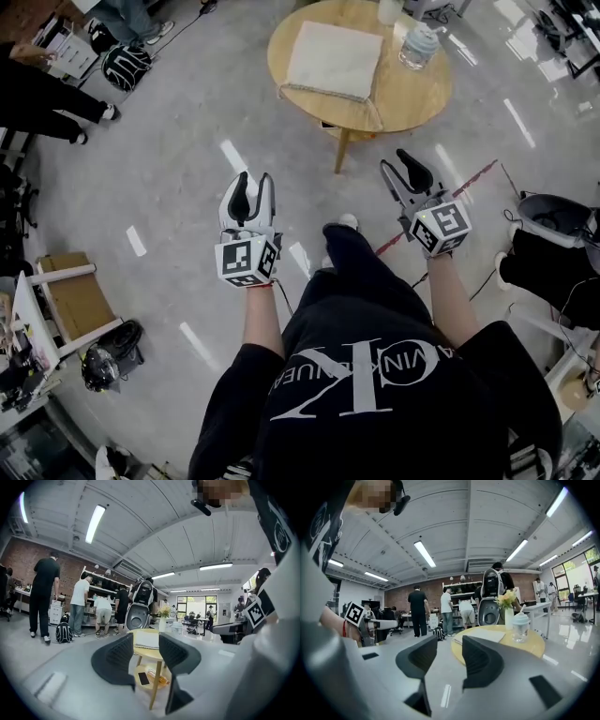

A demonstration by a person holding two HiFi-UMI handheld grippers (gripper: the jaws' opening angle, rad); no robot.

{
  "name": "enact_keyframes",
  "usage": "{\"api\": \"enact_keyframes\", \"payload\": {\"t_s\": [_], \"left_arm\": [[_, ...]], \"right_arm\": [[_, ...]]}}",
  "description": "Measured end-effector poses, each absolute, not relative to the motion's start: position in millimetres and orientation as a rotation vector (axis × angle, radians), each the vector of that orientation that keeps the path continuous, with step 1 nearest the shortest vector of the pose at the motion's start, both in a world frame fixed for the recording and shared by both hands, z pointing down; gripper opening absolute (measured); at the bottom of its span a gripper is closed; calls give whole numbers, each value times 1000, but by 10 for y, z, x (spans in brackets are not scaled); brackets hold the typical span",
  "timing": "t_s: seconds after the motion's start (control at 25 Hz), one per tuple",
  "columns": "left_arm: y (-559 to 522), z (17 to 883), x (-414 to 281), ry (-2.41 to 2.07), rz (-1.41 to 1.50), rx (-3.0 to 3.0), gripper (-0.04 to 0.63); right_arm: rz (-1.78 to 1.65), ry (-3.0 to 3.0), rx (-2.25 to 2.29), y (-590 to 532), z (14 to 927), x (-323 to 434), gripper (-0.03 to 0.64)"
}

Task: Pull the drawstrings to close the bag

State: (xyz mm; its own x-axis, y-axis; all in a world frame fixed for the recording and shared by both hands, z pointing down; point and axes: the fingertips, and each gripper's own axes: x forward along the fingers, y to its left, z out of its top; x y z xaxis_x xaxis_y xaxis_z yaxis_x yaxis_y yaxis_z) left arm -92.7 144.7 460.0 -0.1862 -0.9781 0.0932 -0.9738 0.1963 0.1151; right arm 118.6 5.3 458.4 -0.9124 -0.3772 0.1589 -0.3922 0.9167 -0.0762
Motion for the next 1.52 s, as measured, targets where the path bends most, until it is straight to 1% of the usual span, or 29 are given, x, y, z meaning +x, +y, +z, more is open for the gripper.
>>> {"api": "enact_keyframes", "payload": {"t_s": [0.16,0.44,0.68,1.0,1.2,1.4,1.52], "left_arm": [[1159,4666,-996,-2277,-39,1933,155],[587,4837,-1404,-2203,13,1980,155],[-47,5035,-1613,-2105,63,2031,155],[-646,5394,-1768,-1973,157,2065,155],[-841,5638,-1884,-1932,192,2030,155],[-928,5843,-1969,-1891,242,2003,156],[-951,5967,-1980,-1851,284,1998,169]], "right_arm": [[179,-2909,631,-227,4673,1100,172],[211,-2853,670,-698,4923,666,172],[318,-2695,737,-1164,5402,505,170],[344,-2458,719,-1626,6009,362,170],[358,-2359,679,-1797,6303,304,153],[328,-2286,646,-1826,6430,276,84],[298,-2265,593,-1773,6468,257,74]]}}
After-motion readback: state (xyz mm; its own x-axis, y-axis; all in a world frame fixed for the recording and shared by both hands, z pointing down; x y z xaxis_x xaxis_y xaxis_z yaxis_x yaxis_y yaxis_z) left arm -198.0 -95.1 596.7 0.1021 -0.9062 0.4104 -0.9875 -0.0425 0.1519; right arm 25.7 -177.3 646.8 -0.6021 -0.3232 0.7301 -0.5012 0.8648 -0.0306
